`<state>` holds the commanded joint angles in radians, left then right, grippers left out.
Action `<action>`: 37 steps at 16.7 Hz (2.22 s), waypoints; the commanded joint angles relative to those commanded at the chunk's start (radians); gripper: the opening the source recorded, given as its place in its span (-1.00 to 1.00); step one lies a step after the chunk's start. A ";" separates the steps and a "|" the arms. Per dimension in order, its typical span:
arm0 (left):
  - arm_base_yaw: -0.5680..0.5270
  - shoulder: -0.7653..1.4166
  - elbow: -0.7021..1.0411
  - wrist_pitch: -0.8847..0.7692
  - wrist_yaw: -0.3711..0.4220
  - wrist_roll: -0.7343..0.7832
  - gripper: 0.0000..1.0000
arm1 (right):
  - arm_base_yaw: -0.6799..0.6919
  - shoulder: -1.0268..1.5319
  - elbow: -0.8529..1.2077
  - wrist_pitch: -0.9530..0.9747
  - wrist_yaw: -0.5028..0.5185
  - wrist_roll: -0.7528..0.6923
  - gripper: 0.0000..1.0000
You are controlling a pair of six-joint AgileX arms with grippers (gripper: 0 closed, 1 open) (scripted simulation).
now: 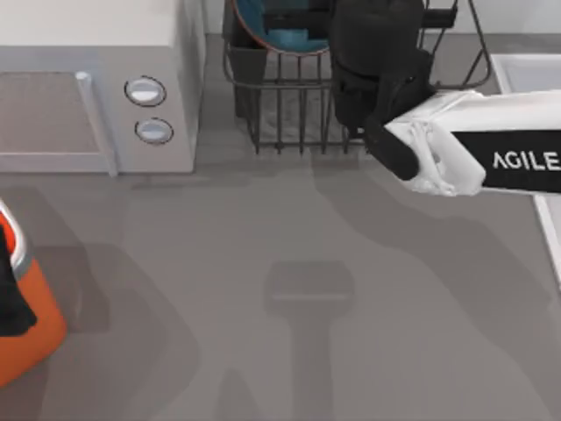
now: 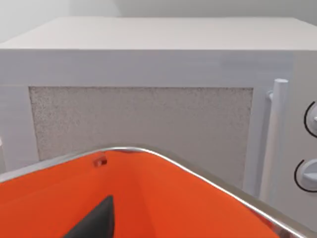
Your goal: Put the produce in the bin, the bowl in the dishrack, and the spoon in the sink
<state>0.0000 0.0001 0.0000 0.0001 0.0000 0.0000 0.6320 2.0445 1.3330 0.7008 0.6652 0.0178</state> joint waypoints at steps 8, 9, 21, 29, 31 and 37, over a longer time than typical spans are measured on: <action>0.000 0.000 0.000 0.000 0.000 0.000 1.00 | 0.000 0.000 0.000 0.000 0.000 0.000 1.00; 0.000 0.000 0.000 0.000 0.000 0.000 1.00 | 0.000 0.000 0.000 0.000 0.000 0.000 1.00; 0.000 0.000 0.000 0.000 0.000 0.000 1.00 | -0.030 -0.092 -0.063 -0.029 -0.037 0.003 1.00; 0.000 0.000 0.000 0.000 0.000 0.000 1.00 | -0.228 -0.738 -0.481 -0.254 -0.238 -0.007 1.00; 0.000 0.000 0.000 0.000 0.000 0.000 1.00 | -0.291 -0.978 -0.626 -0.336 -0.304 -0.016 1.00; 0.000 0.000 0.000 0.000 0.000 0.000 1.00 | -0.484 -1.655 -1.053 -0.568 -0.509 -0.032 1.00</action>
<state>0.0000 0.0001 0.0000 0.0001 0.0000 0.0000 0.1478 0.3890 0.2798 0.1326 0.1565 -0.0141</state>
